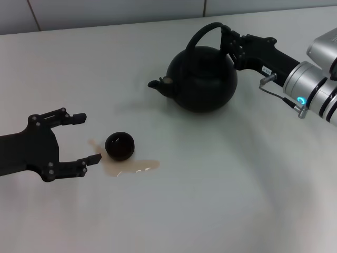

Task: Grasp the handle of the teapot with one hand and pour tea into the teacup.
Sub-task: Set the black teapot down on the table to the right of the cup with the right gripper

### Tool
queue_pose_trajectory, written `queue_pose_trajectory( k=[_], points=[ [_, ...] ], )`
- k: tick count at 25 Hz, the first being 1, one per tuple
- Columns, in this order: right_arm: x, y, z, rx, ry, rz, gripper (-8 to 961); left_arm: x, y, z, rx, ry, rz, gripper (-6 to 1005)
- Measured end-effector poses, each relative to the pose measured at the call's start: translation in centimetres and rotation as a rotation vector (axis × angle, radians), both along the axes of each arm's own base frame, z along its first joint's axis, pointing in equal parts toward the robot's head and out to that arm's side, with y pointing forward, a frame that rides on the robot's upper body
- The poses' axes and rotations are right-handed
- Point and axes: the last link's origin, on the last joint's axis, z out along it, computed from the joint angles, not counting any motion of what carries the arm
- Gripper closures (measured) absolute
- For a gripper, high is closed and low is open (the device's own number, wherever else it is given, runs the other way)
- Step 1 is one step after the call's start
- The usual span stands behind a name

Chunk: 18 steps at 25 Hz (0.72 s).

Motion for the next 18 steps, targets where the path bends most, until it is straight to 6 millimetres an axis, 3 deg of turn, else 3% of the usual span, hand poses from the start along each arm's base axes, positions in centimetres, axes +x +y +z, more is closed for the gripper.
queue_pose_trajectory(
  k=[14, 18],
  points=[
    [-0.09, -0.04, 0.19, 0.008, -0.008, 0.016, 870, 0.08, 0.05, 0.09, 0.003, 0.004, -0.007, 157],
    [-0.25, 0.13, 0.32, 0.013, -0.009, 0.022, 807, 0.09, 0.08, 0.11, 0.004, 0.004, -0.007, 157]
  ],
)
